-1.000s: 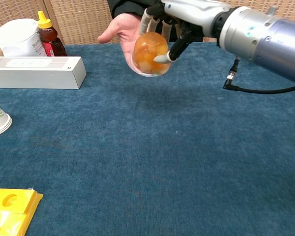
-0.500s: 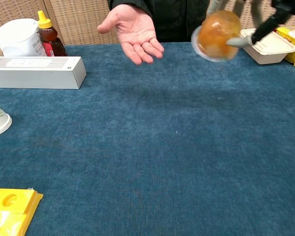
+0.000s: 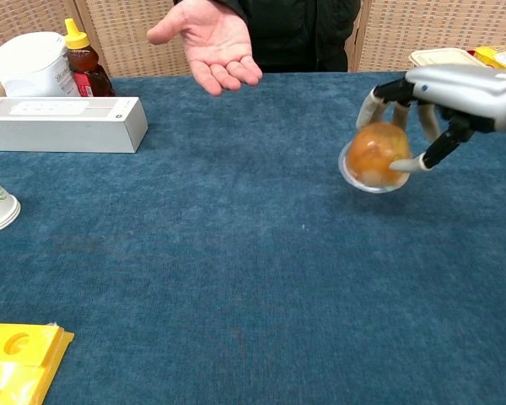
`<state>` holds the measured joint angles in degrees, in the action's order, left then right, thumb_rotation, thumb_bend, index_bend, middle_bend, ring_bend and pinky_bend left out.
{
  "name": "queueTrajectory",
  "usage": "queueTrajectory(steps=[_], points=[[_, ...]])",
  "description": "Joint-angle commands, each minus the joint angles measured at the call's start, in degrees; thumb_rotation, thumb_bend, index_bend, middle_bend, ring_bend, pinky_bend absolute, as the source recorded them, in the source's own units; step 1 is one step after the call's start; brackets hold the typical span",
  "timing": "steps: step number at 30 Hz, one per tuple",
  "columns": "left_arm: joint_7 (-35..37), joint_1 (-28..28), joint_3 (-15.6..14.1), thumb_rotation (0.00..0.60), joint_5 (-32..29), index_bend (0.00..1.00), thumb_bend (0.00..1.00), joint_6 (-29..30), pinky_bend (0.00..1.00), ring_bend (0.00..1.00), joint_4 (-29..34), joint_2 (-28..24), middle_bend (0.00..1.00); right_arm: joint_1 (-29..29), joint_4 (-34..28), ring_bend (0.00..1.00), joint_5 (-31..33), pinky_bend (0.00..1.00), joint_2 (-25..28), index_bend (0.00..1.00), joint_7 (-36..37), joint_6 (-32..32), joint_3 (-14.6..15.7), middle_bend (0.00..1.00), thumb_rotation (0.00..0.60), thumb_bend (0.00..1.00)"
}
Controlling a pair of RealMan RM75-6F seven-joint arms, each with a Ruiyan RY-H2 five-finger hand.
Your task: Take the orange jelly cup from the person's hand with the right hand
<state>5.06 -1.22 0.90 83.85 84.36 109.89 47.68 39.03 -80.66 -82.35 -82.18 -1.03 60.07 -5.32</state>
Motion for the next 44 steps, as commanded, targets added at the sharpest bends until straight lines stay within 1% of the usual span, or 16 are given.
queueTrajectory(steps=[1, 2, 4, 6, 7, 11, 16, 19, 25, 27, 29, 31, 34, 36, 38, 44], points=[[0.3, -0.28, -0.19, 0.6, 0.11, 0.0, 0.09, -0.63, 0.04, 0.0, -0.02, -0.24, 0.0, 1.24, 3.73, 0.42, 1.44, 0.59, -3.44, 0.47, -0.33, -2.46, -0.32, 0.46, 0.6, 0.44], [0.4, -0.37, -0.19, 0.6, 0.09, 0.0, 0.09, -0.79, 0.04, 0.0, 0.0, -0.31, 0.0, 1.37, 4.34, 0.41, 1.68, 0.58, -3.92, 0.44, -0.16, -2.91, -0.37, 0.45, 0.6, 0.43], [0.49, -0.5, -0.09, 0.6, -0.13, 0.0, 0.09, -0.97, 0.04, 0.0, 0.0, -0.4, 0.0, 1.73, 4.46, 0.31, 1.97, 0.52, -3.81, 0.29, 1.3, -4.76, -0.05, 0.37, 0.6, 0.39], [0.45, -0.62, 0.05, 0.6, -0.54, 0.0, 0.09, -1.14, 0.04, 0.0, 0.05, -0.41, 0.0, 2.17, 3.79, 0.23, 2.32, 0.45, -2.77, 0.19, 3.15, -7.06, 0.27, 0.29, 0.6, 0.36], [0.41, -0.7, 0.12, 0.6, -0.77, 0.0, 0.09, -1.25, 0.04, 0.0, 0.08, -0.41, 0.0, 2.29, 3.63, 0.2, 2.36, 0.42, -2.3, 0.16, 3.75, -7.66, 0.31, 0.26, 0.6, 0.36], [-0.15, -0.95, 0.25, 0.6, -1.23, 0.0, 0.09, -1.6, 0.04, 0.0, 0.21, -0.34, 0.0, 1.81, 3.6, 0.15, 1.94, 0.39, -1.21, 0.15, 5.16, -7.42, 0.51, 0.22, 0.6, 0.35], [-0.36, -0.9, -0.08, 0.6, -0.55, 0.0, 0.09, -1.56, 0.04, 0.0, 0.41, -0.34, 0.0, -0.05, 1.0, 0.12, 0.63, 0.37, 2.57, 0.15, 8.46, -5.96, 1.61, 0.18, 0.6, 0.35], [0.0, -0.71, -0.36, 0.6, 0.03, 0.0, 0.09, -1.34, 0.04, 0.0, 0.45, -0.44, 0.0, -2.05, -1.43, 0.12, -0.74, 0.37, 5.53, 0.15, 9.68, -3.18, 2.5, 0.18, 0.6, 0.35], [0.92, -0.13, -0.84, 0.6, 1.53, 0.0, 0.09, -0.27, 0.04, 0.0, 0.23, -0.62, 0.0, -7.5, -5.15, 0.13, -5.73, 0.36, 12.86, 0.15, 12.88, 4.42, 6.14, 0.18, 0.6, 0.35], [1.06, -0.03, -1.01, 0.6, 2.11, 0.0, 0.09, -0.04, 0.04, 0.0, 0.12, -0.64, 0.0, -9.84, -5.67, 0.13, -7.24, 0.3, 14.97, 0.15, 14.46, 7.56, 7.49, 0.17, 0.6, 0.33], [1.11, 0.04, -1.2, 0.6, 2.67, 0.0, 0.09, 0.11, 0.04, 0.0, 0.04, -0.61, 0.0, -12.48, -5.86, 0.13, -8.47, 0.23, 16.68, 0.15, 16.27, 11.04, 8.78, 0.17, 0.6, 0.28], [0.97, 0.08, -1.41, 0.6, 3.23, 0.0, 0.09, 0.2, 0.04, 0.0, -0.04, -0.54, 0.0, -15.25, -5.81, 0.09, -9.44, 0.14, 18.06, 0.15, 17.96, 14.55, 9.99, 0.14, 0.6, 0.19], [0.57, 0.07, -1.75, 0.6, 4.02, 0.0, 0.09, 0.16, 0.04, 0.0, -0.06, -0.4, 0.0, -19.03, -5.27, 0.05, -11.01, 0.1, 20.07, 0.14, 18.4, 18.76, 12.04, 0.12, 0.6, 0.14], [-0.06, 0.12, -2.01, 0.6, 4.72, 0.0, 0.09, 0.26, 0.04, 0.0, -0.04, -0.24, 0.0, -24.69, -3.92, 0.05, -11.51, 0.1, 20.1, 0.14, 18.51, 26.19, 13.3, 0.12, 0.6, 0.14], [-0.65, 0.27, -2.17, 0.6, 5.1, 0.0, 0.09, 0.57, 0.04, 0.0, -0.01, 0.0, 0.0, -28.19, -2.0, 0.05, -12.2, 0.1, 18.33, 0.14, 20.37, 30.71, 13.76, 0.12, 0.6, 0.14], [-1.28, 0.54, -2.53, 0.6, 5.97, 0.0, 0.09, 1.15, 0.04, 0.0, -0.07, 0.31, 0.0, -32.12, 2.01, 0.05, -12.27, 0.1, 16.35, 0.14, 23.57, 33.59, 13.92, 0.12, 0.6, 0.14]])
